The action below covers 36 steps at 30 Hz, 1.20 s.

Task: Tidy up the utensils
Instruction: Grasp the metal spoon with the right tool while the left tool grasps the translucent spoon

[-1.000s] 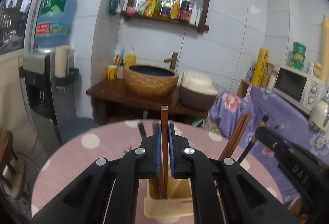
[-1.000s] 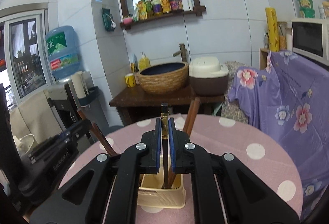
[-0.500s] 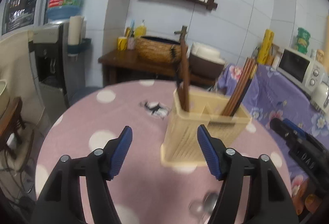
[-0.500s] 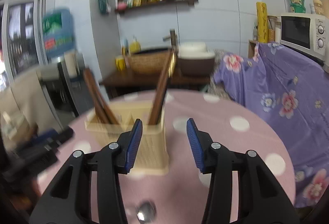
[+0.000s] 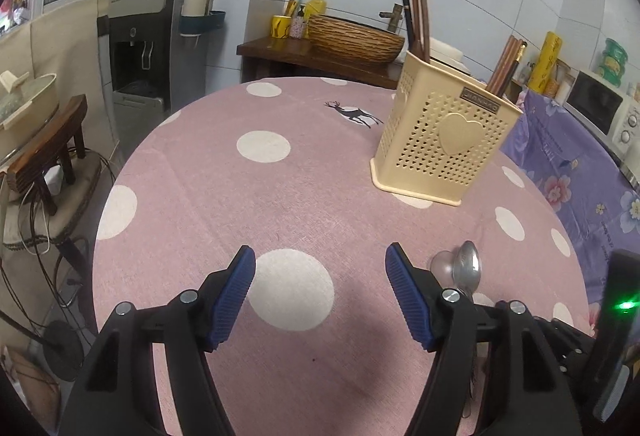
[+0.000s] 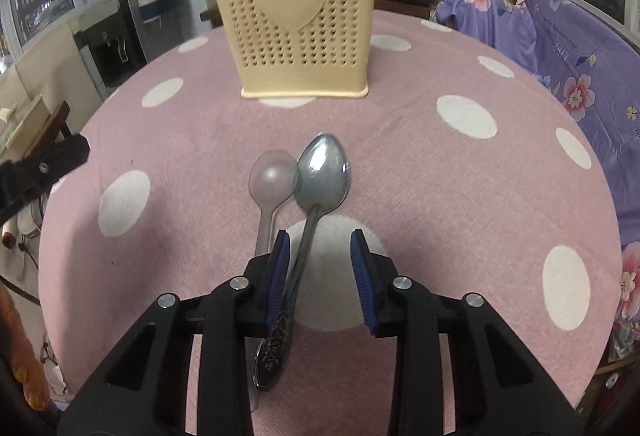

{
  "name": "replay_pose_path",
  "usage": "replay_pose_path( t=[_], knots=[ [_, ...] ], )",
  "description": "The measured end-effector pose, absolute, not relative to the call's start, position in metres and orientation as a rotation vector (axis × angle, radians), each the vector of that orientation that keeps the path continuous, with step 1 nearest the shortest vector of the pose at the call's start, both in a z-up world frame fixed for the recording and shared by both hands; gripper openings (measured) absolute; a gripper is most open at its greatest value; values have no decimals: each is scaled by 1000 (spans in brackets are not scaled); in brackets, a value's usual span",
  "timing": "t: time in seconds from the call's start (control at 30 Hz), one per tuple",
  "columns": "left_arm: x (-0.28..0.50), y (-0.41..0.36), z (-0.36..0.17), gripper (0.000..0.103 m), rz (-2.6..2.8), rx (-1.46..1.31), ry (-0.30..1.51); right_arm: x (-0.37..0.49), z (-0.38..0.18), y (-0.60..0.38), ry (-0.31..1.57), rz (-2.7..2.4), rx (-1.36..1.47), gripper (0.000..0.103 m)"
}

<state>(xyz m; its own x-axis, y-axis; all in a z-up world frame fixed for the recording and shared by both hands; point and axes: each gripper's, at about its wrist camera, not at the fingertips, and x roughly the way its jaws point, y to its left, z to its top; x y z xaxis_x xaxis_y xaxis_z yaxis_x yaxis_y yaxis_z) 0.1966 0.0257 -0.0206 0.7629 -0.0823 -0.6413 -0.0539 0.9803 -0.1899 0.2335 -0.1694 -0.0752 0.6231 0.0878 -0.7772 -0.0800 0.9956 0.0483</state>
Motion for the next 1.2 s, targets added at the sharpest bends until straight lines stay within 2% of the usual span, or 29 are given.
replay_pose_path(
  t=[0.13,0.27,0.73,0.83,0.9,0.97,1.2],
  knots=[
    [192,25,-19,67,-28,-204,694,234,-82,-163,910,82,2,24],
    [194,23,-21,67,-23,-196,697,233,-81,-160,893,55,-26,8],
    [205,-26,-42,67,-153,-140,805,218,-80,-235,900,-39,41,7],
    [209,-45,-48,67,-176,-99,836,216,-78,-241,900,20,86,8],
    [212,-55,-51,67,-176,-64,844,214,-73,-245,877,26,100,16],
    [217,-66,-54,67,-178,-23,862,214,-69,-249,863,44,100,37],
    [235,-96,-68,67,-160,30,916,206,-55,-276,810,41,167,38]
  ],
)
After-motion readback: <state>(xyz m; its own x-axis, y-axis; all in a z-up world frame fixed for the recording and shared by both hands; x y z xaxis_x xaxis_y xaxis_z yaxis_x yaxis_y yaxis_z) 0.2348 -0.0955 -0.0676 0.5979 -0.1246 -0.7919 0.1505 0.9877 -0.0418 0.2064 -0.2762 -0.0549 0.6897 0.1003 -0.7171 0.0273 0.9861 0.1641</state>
